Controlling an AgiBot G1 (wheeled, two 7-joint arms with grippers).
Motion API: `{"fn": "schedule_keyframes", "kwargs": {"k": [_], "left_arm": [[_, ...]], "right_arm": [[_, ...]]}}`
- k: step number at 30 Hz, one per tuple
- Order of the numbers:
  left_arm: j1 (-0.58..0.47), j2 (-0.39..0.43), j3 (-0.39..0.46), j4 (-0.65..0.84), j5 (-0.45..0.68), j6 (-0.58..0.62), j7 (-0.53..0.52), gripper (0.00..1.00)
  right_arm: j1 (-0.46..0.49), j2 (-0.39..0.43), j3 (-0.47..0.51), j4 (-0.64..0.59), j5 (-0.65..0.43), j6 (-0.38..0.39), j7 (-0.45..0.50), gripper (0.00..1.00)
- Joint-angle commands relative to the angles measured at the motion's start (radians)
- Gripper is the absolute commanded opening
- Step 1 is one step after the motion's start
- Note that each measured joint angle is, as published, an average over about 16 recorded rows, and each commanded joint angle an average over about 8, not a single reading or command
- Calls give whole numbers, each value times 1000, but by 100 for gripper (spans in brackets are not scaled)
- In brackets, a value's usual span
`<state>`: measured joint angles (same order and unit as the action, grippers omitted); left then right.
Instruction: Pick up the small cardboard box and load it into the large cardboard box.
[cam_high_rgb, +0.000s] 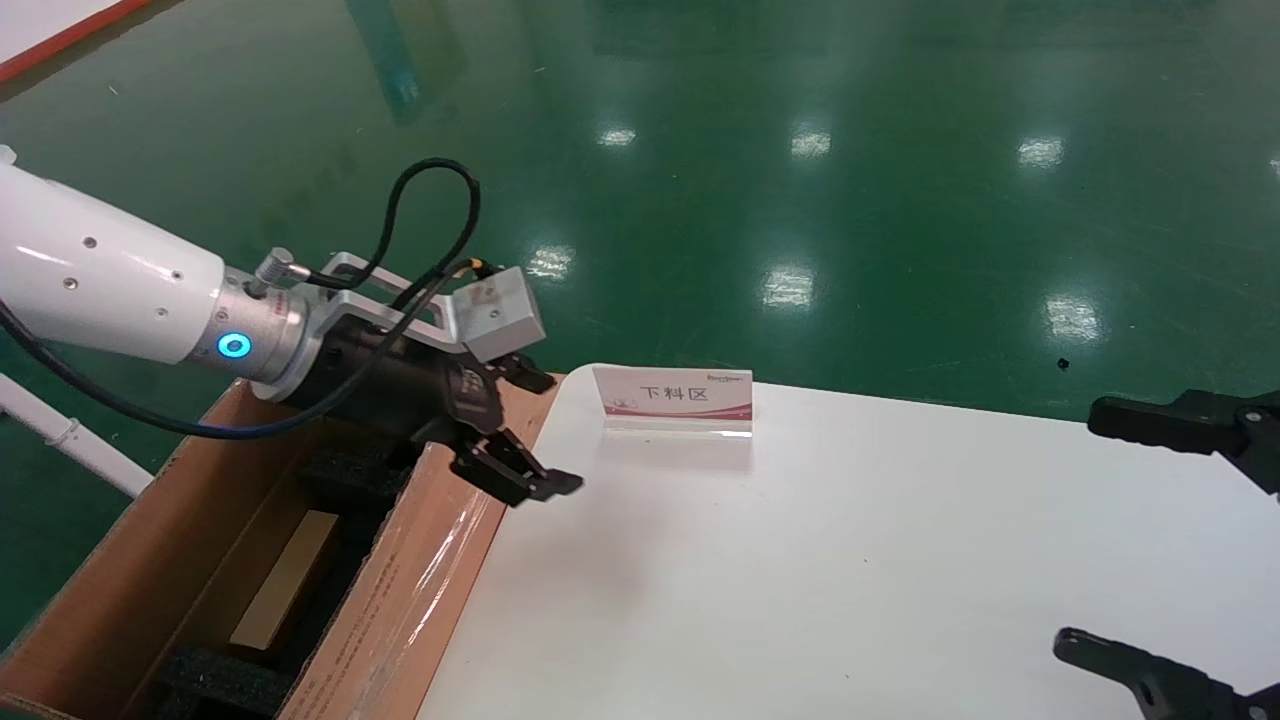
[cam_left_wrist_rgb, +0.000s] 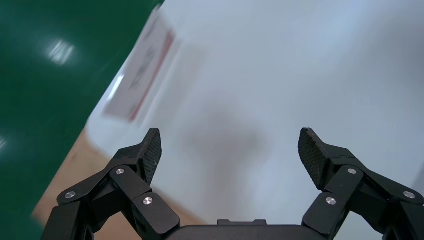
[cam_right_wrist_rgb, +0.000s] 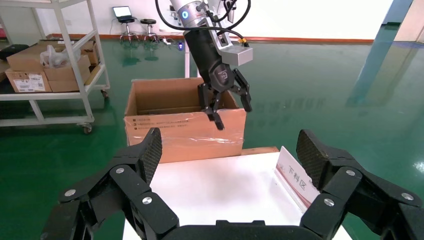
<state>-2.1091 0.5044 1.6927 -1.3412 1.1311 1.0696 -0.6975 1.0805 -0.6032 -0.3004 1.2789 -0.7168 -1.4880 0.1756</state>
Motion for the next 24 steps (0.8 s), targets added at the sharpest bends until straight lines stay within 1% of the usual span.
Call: {"fn": "schedule_keyframes", "kwargs": {"k": [1, 24], "left_arm": [[48, 5, -65, 3, -18, 20, 23, 100], [594, 61, -811, 33, -230, 244, 293, 100]], "right_arm": [[0, 0, 0, 0, 0, 0, 0, 100], [0, 0, -1, 0, 1, 0, -1, 100]]}}
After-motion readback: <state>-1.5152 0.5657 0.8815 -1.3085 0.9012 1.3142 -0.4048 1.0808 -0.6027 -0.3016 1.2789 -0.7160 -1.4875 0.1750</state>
